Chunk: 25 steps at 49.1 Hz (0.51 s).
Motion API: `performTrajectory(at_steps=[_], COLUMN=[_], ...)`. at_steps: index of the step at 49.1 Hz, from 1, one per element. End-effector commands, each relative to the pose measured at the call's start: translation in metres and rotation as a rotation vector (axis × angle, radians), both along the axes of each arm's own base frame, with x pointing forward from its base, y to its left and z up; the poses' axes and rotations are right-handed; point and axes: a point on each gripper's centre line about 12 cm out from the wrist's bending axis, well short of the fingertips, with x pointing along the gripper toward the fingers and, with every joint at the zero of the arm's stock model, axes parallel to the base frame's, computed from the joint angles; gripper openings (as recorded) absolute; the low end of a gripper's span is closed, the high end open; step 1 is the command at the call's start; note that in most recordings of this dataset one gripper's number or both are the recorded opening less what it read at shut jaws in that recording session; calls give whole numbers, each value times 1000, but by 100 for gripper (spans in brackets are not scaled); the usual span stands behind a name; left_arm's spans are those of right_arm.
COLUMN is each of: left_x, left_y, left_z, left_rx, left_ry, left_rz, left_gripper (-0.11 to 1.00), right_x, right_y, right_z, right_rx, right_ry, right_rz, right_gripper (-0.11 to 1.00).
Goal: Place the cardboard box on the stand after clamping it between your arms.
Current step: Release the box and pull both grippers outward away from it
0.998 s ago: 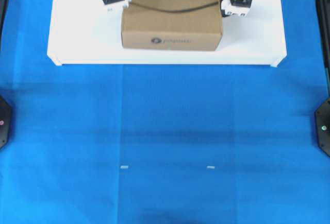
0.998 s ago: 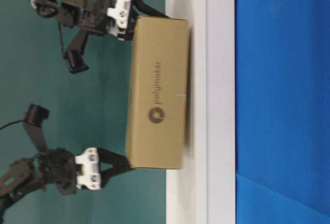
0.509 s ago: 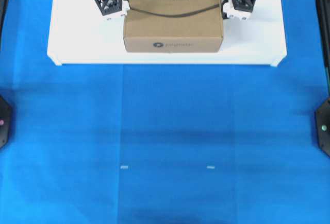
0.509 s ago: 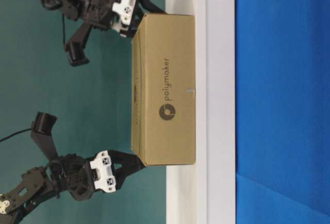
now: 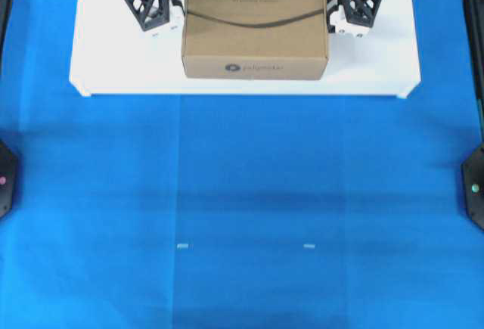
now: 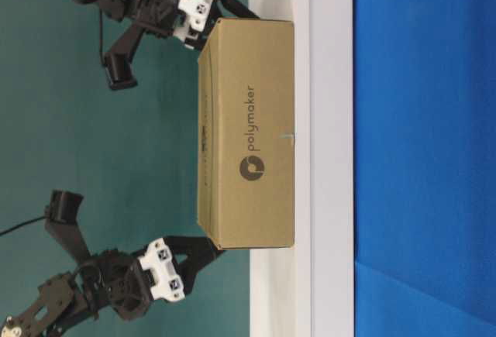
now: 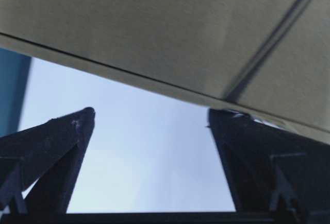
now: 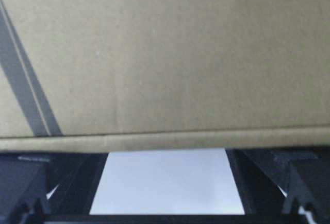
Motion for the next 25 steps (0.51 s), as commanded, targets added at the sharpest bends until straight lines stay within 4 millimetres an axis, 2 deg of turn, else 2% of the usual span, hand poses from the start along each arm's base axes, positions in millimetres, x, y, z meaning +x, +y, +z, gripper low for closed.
performTrajectory(at_steps=[1,8,12,25], left_x=[-8,-30,-39,-59], left_y=[-2,-4,-7,-41], left_z=[18,25,32,55], left_rx=[24,33,44,83], left_ry=[-40,-46,-57,-143], left_rz=[9,37,42,21], left_gripper=[87,87,87,87], right_x=[-8,-35,-47,-72], right_y=[-4,-3,4,47], right_z=[24,38,47,86], right_rx=[-26,-38,-47,-76], right_ry=[-54,-79,-95,-221], right_rz=[-40,-105,-128,-226], right_gripper=[98,97,97,97])
